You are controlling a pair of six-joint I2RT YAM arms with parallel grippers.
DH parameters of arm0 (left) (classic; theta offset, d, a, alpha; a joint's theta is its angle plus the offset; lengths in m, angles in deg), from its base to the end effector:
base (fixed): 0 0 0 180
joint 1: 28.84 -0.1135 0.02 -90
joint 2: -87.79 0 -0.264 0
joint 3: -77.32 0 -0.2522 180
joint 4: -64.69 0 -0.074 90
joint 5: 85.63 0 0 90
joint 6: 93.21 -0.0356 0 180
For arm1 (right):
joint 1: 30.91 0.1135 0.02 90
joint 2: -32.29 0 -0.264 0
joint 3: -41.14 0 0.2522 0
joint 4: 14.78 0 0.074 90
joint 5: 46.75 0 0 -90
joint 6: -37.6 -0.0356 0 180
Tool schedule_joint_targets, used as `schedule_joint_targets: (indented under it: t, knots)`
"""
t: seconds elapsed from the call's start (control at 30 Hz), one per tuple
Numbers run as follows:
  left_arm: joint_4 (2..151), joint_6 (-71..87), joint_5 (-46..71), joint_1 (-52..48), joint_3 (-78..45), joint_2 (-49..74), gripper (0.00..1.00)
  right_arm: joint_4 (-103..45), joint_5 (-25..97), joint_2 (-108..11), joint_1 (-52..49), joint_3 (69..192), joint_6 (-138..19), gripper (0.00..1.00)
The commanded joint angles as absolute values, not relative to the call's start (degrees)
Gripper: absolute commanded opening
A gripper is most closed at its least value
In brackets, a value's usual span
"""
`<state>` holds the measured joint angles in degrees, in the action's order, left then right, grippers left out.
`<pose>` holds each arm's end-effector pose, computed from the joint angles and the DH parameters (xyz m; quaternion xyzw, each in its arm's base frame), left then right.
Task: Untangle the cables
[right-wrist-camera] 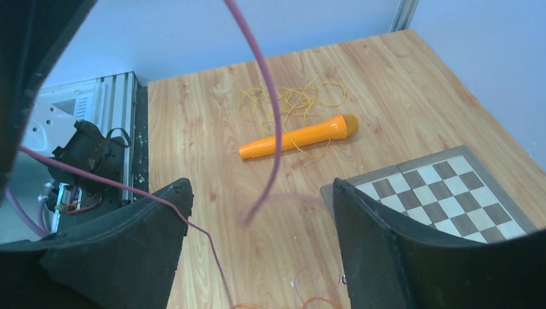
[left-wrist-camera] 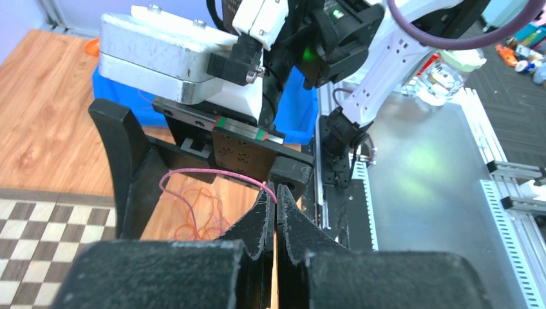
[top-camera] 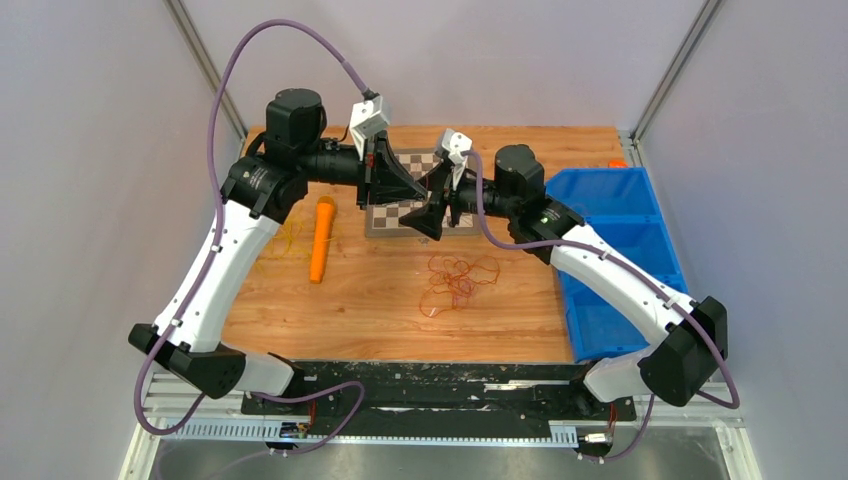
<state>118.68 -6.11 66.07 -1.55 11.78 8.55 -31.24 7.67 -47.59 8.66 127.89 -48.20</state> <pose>0.2192 -0.1483 0.4891 0.4701 0.5961 -0.5131 0.4006 0.2377 0.2233 0.3864 -0.4541 0.6013 0.4090 0.5147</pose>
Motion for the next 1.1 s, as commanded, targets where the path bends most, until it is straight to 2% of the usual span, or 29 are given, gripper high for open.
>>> schedule_joint_targets:
  t: [0.0, 0.03, 0.07, 0.13, 0.17, 0.2, 0.23, 0.3, 0.33, 0.37, 0.4, 0.47, 0.8, 1.07]
  knots:
    - [111.7, 0.5, 70.3, -1.6, 12.6, 9.3, 0.00, -25.5, 8.1, -47.0, 8.6, 129.6, -49.8, 0.80]
    - [111.4, 1.0, 70.4, -1.6, 12.5, 9.3, 0.00, -25.1, 7.2, -46.9, 8.6, 129.8, -49.9, 0.72]
    - [111.0, 1.1, 70.4, -1.7, 12.4, 9.3, 0.00, -24.7, 6.3, -46.6, 8.6, 129.9, -50.0, 0.58]
    - [109.2, 2.4, 70.1, -2.4, 11.9, 9.4, 0.00, -23.6, 6.0, -45.6, 8.6, 129.4, -50.2, 0.18]
    - [108.1, 4.6, 69.9, -2.9, 11.1, 9.5, 0.00, -23.3, 6.3, -44.9, 8.6, 129.0, -50.1, 0.03]
    - [105.8, 5.9, 69.5, -4.1, 10.6, 9.7, 0.00, -23.3, 6.9, -44.2, 8.6, 128.5, -49.8, 0.00]
    - [104.6, 8.9, 67.9, -4.9, 9.6, 9.8, 0.00, -23.4, 7.1, -43.4, 8.2, 128.1, -49.7, 0.00]
    - [102.1, 12.8, 64.5, -7.6, 8.4, 10.3, 0.25, -24.2, 7.9, -41.7, 6.9, 127.6, -49.6, 0.00]
    - [101.2, 13.6, 63.0, -9.5, 7.9, 10.4, 0.53, -25.3, 8.2, -40.9, 6.0, 127.9, -49.5, 0.00]
    - [101.0, 14.8, 62.2, -10.3, 7.7, 10.7, 0.66, -26.6, 8.2, -40.1, 4.7, 128.3, -49.2, 0.00]
    - [100.8, 14.9, 60.7, -11.7, 7.1, 11.0, 0.85, -27.9, 8.2, -39.5, 2.7, 129.0, -49.0, 0.00]
    - [100.3, 13.6, 58.5, -12.9, 5.2, 12.4, 0.98, -31.5, 7.9, -38.7, -1.1, 131.0, -48.7, 0.00]
    - [100.5, 6.5, 50.5, -13.3, -3.8, 16.4, 1.00, -43.2, 3.5, -42.0, -24.9, 143.8, -46.4, 0.00]
    - [100.5, 4.7, 49.1, -13.3, -6.1, 15.8, 1.00, -44.0, -0.5, -50.0, -41.9, 142.7, -35.4, 0.00]
